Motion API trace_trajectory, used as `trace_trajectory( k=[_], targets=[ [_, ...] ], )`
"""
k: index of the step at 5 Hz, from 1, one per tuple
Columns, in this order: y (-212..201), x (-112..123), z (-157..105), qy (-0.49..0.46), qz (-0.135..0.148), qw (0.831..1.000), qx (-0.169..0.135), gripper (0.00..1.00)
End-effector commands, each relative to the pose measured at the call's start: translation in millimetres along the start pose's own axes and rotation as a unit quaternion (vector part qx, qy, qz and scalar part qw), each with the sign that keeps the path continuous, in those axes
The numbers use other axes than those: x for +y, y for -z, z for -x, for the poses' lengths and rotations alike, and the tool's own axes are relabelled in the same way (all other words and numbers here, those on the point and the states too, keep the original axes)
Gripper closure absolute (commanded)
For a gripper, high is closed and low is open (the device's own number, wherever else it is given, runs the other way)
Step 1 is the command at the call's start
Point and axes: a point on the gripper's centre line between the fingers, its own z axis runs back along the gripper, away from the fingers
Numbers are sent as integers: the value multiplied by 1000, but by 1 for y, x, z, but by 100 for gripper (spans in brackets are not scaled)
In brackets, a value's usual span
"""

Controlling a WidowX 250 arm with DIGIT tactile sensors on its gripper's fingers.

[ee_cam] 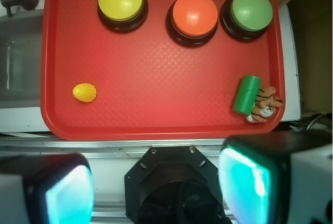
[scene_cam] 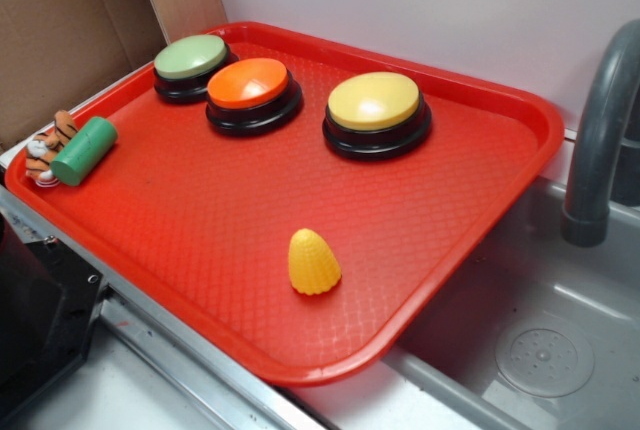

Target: Push the yellow button.

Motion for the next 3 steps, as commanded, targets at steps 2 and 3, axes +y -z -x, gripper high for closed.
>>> trace_trajectory(
  k=[2,3],
  targets=[
    [53,14,-38,-2,1,995,104,0],
    [88,1,-83,-10,-30,997,75,0]
  ],
)
